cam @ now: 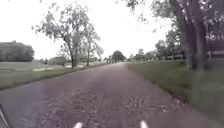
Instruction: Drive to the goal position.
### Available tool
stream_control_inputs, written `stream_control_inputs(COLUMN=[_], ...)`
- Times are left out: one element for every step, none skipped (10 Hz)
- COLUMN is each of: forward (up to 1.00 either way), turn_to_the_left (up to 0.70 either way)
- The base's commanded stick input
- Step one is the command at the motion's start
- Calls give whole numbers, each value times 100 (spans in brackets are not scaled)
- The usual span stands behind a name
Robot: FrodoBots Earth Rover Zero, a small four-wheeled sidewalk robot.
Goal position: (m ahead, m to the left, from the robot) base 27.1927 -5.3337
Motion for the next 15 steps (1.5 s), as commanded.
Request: stream_control_inputs(forward=[100, 100, 100, 100, 100, 100, 100, 100, 100, 100, 100, 100, 100, 100, 100], turn_to_the_left=[0, 0, 0, 0, -21, -36, -40, -40, -40, -9, 0, 0, 0, 0, 0])
